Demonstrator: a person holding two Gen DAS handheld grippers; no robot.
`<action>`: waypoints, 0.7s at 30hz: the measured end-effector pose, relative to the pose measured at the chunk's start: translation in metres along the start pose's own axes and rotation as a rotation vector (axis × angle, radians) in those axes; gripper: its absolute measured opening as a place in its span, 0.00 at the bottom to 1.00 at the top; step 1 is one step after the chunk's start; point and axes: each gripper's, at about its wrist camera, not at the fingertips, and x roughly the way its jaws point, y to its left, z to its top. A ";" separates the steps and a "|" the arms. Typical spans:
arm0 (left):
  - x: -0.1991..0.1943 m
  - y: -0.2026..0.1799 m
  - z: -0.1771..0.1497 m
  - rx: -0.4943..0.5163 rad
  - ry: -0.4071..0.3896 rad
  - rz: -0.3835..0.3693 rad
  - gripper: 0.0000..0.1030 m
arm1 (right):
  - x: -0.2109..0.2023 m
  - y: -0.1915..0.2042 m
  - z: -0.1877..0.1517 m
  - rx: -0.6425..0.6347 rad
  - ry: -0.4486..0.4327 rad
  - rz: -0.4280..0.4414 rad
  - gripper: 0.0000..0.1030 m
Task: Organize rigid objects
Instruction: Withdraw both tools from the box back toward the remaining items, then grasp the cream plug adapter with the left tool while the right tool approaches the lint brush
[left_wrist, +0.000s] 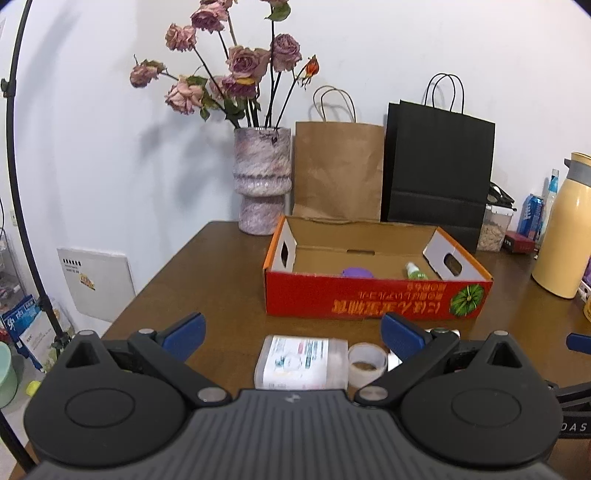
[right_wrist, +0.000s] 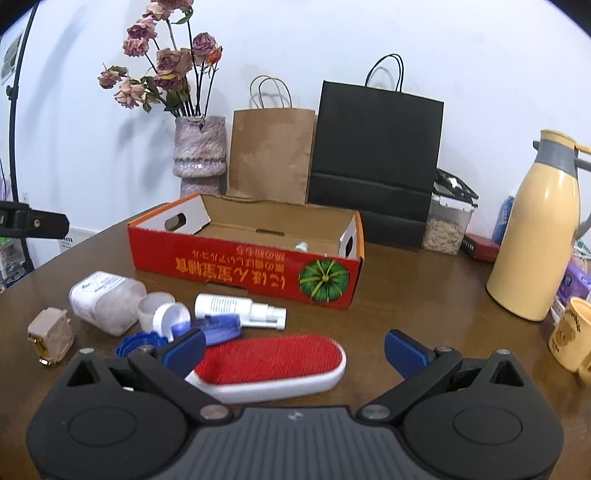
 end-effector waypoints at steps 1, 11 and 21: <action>-0.001 0.001 -0.003 0.000 0.008 0.002 1.00 | 0.000 0.001 -0.003 0.004 0.003 0.002 1.00; 0.005 0.012 -0.035 0.018 0.083 0.022 1.00 | -0.001 0.018 -0.027 -0.019 0.019 0.000 1.00; 0.033 0.012 -0.060 0.037 0.146 0.079 1.00 | 0.002 0.026 -0.036 -0.013 0.013 -0.031 1.00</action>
